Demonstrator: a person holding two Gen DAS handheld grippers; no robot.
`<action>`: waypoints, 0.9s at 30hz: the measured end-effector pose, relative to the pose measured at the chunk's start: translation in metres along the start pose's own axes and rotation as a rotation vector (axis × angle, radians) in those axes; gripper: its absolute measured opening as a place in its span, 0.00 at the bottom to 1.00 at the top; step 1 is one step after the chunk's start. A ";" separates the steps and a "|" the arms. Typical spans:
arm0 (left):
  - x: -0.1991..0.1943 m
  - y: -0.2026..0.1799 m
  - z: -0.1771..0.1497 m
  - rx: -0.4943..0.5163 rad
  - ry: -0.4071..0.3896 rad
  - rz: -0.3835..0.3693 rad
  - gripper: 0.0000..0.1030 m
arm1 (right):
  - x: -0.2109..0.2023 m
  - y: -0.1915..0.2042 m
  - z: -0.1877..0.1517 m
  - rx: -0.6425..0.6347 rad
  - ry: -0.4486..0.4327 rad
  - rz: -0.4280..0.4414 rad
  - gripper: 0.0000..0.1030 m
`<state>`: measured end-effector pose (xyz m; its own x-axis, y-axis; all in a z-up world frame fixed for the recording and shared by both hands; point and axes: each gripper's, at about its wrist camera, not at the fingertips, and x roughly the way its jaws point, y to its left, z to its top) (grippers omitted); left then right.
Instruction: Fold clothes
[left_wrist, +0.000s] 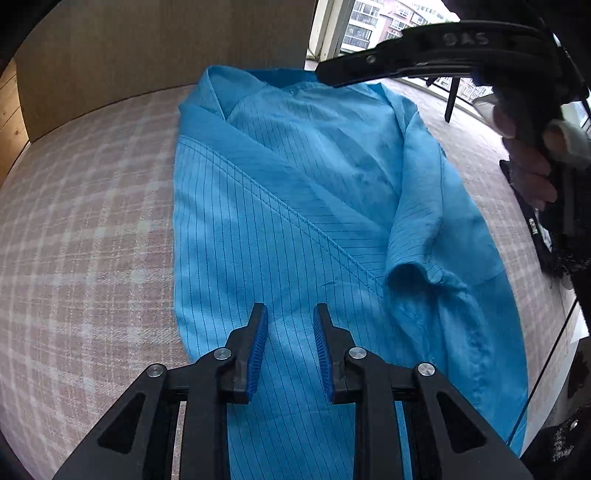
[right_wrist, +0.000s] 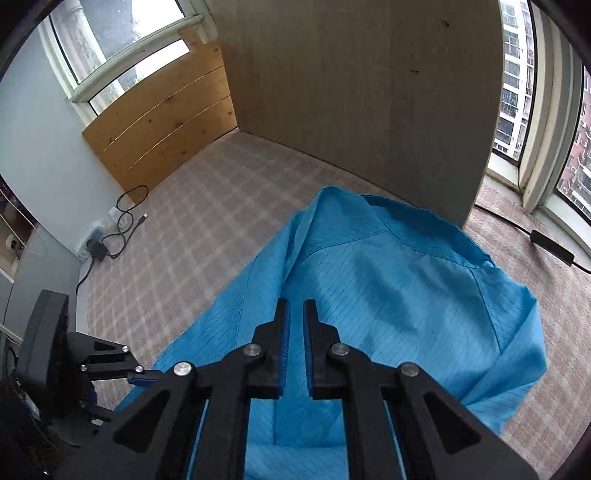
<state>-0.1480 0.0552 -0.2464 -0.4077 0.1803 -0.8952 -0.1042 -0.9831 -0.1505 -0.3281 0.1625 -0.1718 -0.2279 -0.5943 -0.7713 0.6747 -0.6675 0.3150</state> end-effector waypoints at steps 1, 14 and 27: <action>-0.004 0.001 -0.001 -0.001 -0.009 -0.005 0.22 | -0.004 0.002 -0.007 0.010 0.000 0.014 0.07; -0.119 0.012 -0.053 0.020 -0.130 -0.119 0.23 | -0.013 0.084 -0.183 0.113 0.062 -0.002 0.07; -0.173 0.048 -0.239 0.067 0.028 -0.228 0.25 | -0.169 0.174 -0.326 0.462 -0.230 -0.211 0.19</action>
<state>0.1344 -0.0307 -0.1988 -0.3418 0.3958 -0.8524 -0.2511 -0.9125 -0.3231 0.0567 0.2934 -0.1674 -0.5073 -0.4744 -0.7195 0.2315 -0.8792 0.4165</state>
